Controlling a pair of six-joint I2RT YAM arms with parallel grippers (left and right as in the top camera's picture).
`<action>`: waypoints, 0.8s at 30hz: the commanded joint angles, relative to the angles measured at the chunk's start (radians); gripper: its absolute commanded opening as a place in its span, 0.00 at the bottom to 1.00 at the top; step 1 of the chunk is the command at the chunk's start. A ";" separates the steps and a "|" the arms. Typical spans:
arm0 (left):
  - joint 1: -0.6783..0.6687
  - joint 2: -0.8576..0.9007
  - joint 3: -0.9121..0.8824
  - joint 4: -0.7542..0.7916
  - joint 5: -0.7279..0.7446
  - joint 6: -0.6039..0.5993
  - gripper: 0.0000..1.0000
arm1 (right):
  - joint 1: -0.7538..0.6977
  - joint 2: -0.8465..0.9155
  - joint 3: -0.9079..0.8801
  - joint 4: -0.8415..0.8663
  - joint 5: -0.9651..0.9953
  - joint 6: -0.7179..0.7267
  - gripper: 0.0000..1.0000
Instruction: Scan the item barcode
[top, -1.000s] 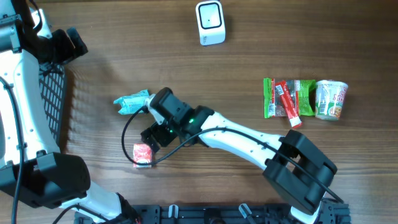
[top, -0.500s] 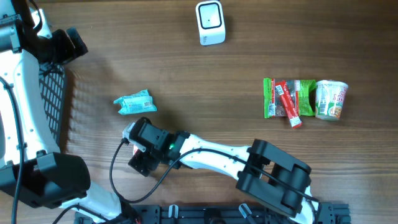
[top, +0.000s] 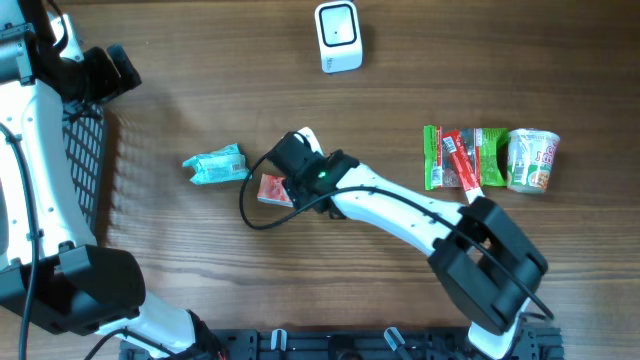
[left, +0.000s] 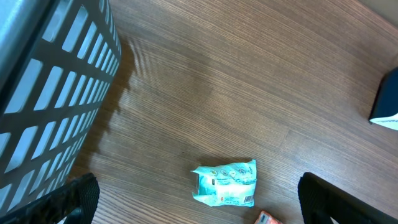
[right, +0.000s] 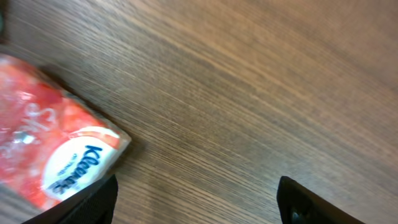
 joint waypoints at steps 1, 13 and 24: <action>0.004 0.000 -0.003 0.001 0.012 0.005 1.00 | 0.021 -0.110 -0.003 0.021 -0.098 -0.060 0.81; 0.004 0.000 -0.003 0.001 0.012 0.005 1.00 | 0.023 -0.111 -0.003 0.039 -0.331 -0.157 0.75; 0.004 0.000 -0.003 0.001 0.012 0.005 1.00 | 0.026 -0.111 -0.003 0.106 -0.347 -0.209 0.47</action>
